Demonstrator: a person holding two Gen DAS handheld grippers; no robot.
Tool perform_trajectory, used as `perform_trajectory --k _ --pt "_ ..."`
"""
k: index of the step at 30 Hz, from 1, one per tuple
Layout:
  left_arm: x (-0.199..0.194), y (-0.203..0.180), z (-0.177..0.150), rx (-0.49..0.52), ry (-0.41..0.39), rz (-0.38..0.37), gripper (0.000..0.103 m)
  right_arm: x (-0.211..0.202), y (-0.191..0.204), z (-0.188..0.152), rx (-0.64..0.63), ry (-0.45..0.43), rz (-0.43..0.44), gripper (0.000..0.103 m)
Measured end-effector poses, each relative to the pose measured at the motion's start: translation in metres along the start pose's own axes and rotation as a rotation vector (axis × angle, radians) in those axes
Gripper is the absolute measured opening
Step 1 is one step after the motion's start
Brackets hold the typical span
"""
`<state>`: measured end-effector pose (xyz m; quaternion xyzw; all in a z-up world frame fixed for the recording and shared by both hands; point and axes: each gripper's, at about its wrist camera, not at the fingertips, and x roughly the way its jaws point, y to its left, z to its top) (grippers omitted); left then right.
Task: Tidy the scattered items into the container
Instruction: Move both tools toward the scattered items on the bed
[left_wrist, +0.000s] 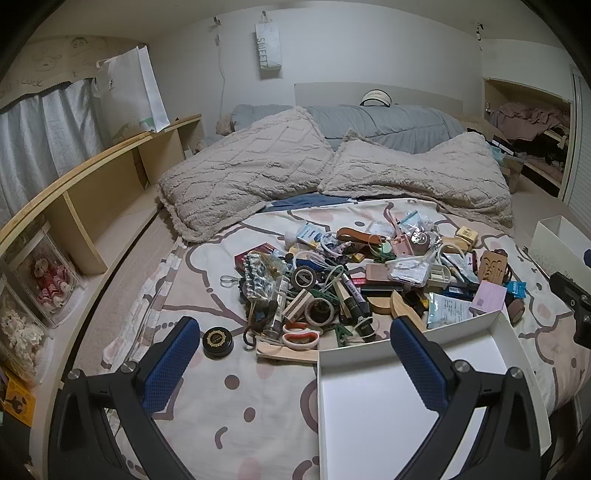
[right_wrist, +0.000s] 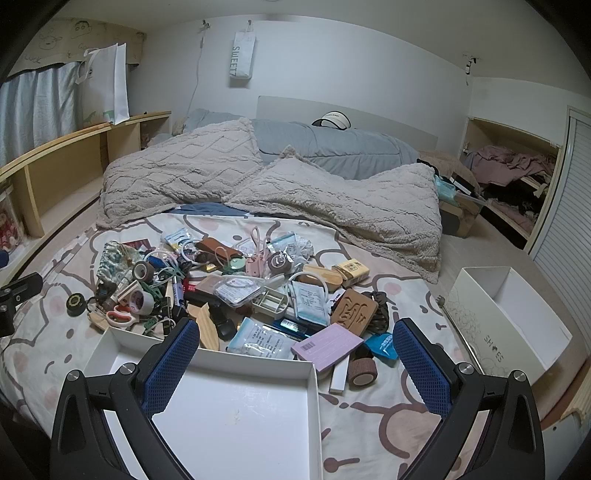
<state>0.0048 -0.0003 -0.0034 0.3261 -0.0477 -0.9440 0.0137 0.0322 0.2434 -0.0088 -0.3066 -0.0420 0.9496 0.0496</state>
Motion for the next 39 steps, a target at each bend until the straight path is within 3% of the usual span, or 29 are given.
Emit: perform_trajectory --k 27,39 --pt "0.005 0.001 -0.002 0.013 0.015 0.003 0.103 0.006 0.003 -0.005 -0.011 0.018 0.006 0.103" --pt "0.022 0.003 -0.005 0.014 0.072 0.016 0.103 0.021 -0.001 -0.013 -0.003 0.058 0.009 0.103"
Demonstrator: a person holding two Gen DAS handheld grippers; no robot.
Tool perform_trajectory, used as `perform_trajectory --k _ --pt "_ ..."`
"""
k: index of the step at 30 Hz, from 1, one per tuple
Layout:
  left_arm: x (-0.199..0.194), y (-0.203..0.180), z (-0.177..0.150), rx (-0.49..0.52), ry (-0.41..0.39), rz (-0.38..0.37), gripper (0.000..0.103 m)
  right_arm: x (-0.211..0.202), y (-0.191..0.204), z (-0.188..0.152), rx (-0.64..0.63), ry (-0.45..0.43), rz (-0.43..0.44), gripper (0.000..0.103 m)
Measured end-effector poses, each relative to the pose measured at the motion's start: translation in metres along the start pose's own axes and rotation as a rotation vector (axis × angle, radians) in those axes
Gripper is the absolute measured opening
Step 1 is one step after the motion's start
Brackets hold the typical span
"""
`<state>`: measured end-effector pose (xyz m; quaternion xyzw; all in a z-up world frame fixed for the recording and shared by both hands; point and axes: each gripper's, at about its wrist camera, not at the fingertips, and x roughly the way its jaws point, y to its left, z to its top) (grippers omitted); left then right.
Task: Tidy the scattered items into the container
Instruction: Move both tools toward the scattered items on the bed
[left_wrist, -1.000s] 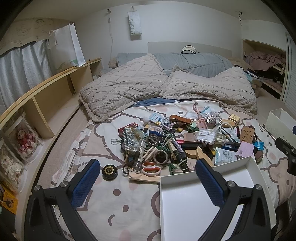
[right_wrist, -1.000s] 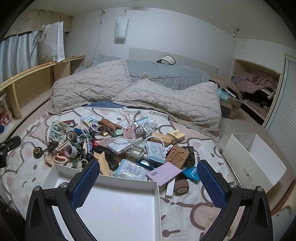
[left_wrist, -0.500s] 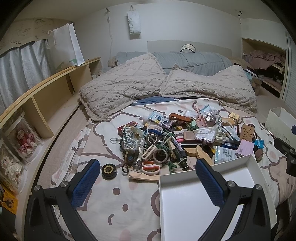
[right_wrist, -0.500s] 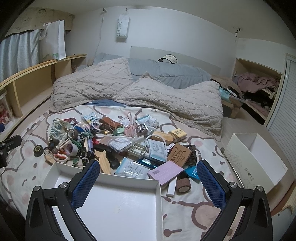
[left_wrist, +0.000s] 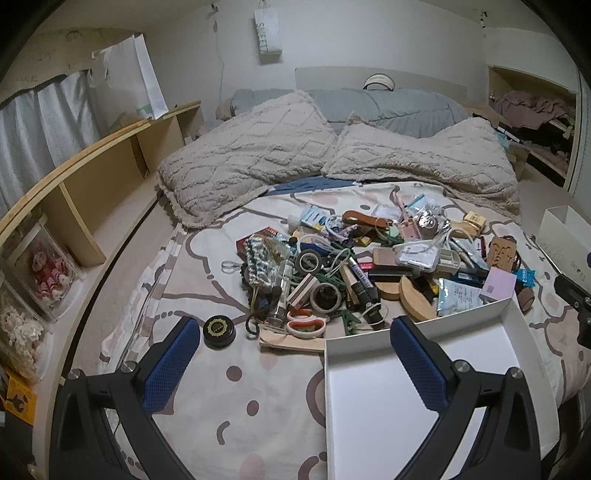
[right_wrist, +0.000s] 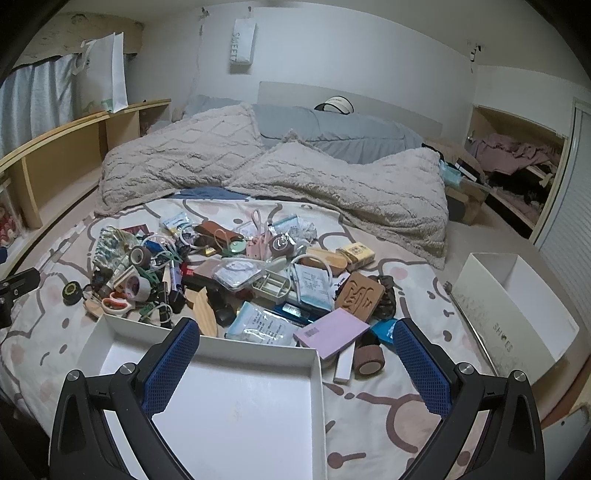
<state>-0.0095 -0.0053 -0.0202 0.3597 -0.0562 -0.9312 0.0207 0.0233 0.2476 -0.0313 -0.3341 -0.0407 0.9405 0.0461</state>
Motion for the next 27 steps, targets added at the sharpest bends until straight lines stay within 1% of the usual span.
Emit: perform_trajectory --k 10,16,23,27 --pt "0.022 0.009 -0.002 -0.002 0.053 0.021 0.103 0.017 -0.019 -0.010 0.018 0.046 -0.018 0.103" --pt "0.039 0.020 -0.004 -0.018 0.100 0.034 0.103 0.027 -0.032 -0.018 0.030 0.073 -0.041 0.103" --pt "0.057 0.036 -0.004 -0.038 0.143 0.066 0.103 0.041 -0.053 -0.031 0.058 0.115 -0.071 0.103" --pt "0.068 0.041 -0.005 -0.050 0.173 0.067 0.103 0.049 -0.069 -0.037 0.087 0.140 -0.090 0.103"
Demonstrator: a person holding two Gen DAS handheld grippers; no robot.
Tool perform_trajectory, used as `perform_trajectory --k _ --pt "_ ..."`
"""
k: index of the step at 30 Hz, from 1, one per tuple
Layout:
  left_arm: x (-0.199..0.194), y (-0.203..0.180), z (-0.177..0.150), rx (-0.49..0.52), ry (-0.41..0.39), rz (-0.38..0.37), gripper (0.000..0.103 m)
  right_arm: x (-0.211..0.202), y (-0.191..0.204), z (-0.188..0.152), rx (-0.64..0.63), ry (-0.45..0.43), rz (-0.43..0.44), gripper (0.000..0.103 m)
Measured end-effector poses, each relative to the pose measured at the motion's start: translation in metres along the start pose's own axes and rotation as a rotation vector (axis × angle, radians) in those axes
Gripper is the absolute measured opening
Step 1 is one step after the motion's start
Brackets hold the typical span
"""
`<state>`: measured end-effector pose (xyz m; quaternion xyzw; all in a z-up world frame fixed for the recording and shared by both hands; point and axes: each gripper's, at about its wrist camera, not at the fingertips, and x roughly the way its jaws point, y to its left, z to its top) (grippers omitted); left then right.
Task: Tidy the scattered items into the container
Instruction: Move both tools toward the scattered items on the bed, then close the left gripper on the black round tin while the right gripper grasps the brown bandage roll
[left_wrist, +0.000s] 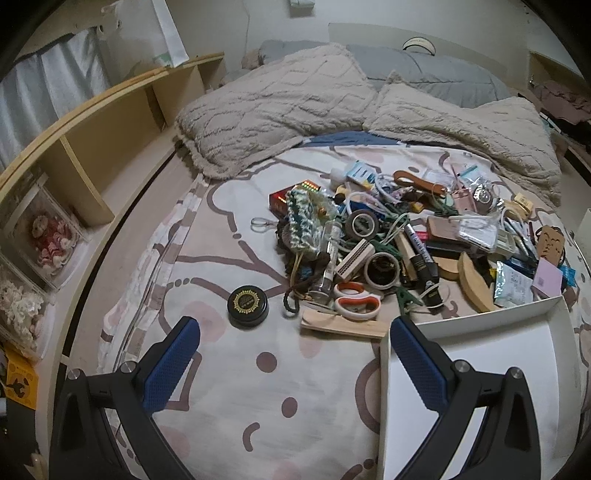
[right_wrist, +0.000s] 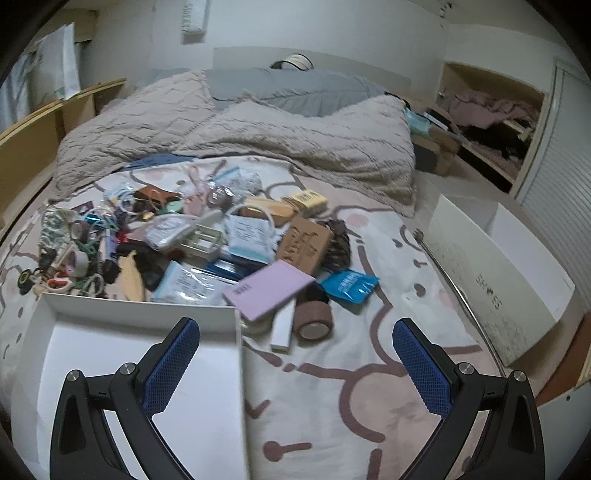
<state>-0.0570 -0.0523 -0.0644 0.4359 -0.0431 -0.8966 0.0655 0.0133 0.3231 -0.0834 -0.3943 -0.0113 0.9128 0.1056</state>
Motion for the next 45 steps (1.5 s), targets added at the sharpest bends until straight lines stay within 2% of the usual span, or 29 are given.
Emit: perform_trajectory --k 7,20,25,31,35,38,45 --pt "0.021 0.002 0.001 -0.008 0.076 -0.026 0.103 0.022 -0.023 -0.011 0.036 0.050 -0.039 0.103" --pt "0.053 0.013 0.001 -0.031 0.152 -0.003 0.103 0.079 -0.053 -0.027 0.083 0.161 -0.090 0.103" --pt "0.067 0.024 0.003 -0.079 0.192 0.000 0.103 0.094 -0.053 -0.023 0.104 0.180 -0.067 0.103" --pt "0.079 0.043 0.008 -0.154 0.209 0.013 0.103 0.108 -0.045 -0.017 0.097 0.132 -0.022 0.103" --pt "0.089 0.054 0.008 -0.205 0.234 -0.030 0.103 0.119 -0.047 -0.016 0.150 0.130 0.027 0.103" --pt "0.097 0.059 0.007 -0.213 0.248 -0.006 0.103 0.129 -0.050 -0.018 0.177 0.151 0.055 0.103" --pt "0.115 0.063 0.008 -0.177 0.242 0.026 0.103 0.141 -0.064 -0.031 0.284 0.139 0.149 0.103"
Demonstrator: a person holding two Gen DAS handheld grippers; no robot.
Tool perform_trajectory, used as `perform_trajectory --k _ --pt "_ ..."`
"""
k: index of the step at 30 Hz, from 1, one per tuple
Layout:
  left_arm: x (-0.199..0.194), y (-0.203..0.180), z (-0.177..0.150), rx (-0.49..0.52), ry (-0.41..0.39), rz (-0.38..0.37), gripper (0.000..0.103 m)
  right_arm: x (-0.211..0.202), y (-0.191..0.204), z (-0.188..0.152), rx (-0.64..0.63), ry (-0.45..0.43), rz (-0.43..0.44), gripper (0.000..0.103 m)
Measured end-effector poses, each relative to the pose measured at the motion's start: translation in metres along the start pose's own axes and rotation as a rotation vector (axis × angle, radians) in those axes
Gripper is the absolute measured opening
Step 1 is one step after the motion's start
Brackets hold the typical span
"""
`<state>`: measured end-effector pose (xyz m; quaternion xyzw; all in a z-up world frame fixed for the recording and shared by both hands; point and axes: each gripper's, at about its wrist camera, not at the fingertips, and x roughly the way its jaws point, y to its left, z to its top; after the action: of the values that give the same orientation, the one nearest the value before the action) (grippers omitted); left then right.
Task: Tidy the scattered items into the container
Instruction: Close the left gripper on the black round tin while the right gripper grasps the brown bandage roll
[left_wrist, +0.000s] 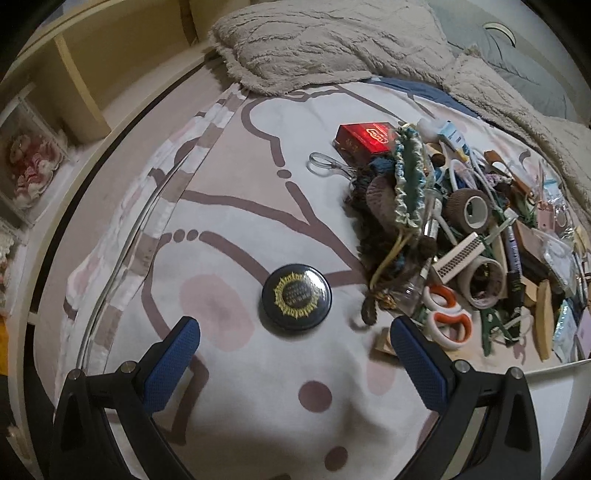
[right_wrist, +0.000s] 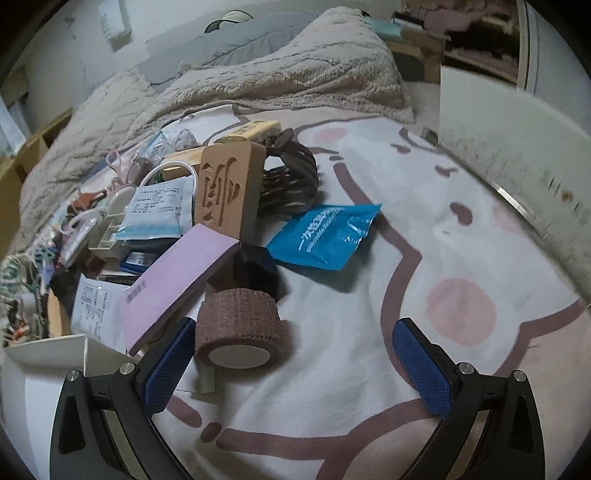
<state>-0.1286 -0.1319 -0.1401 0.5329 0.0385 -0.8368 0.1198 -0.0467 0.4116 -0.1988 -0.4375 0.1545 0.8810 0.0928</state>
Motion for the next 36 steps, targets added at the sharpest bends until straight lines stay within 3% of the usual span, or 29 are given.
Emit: perform_trajectory --k 5,10,15,21,34,36 --pt "0.014 0.003 0.004 0.005 0.010 0.024 0.103 -0.002 0.000 -0.006 -0.006 -0.045 0.036 0.101" --pt "0.026 0.006 0.006 -0.014 0.032 0.021 0.103 -0.005 0.000 -0.009 -0.014 -0.078 0.099 0.080" --pt "0.037 0.010 0.006 -0.033 0.062 -0.015 0.103 -0.001 -0.003 -0.009 0.002 -0.071 0.164 0.074" --pt "0.045 0.015 0.004 -0.061 0.084 -0.050 0.103 -0.006 0.004 -0.012 -0.030 -0.097 0.215 0.044" --pt "0.050 0.014 0.003 0.044 0.039 -0.065 0.102 -0.002 -0.001 -0.013 0.000 -0.086 0.249 0.044" --pt "0.049 0.016 0.003 0.044 0.044 -0.076 0.098 -0.002 0.000 -0.012 -0.001 -0.085 0.248 0.044"
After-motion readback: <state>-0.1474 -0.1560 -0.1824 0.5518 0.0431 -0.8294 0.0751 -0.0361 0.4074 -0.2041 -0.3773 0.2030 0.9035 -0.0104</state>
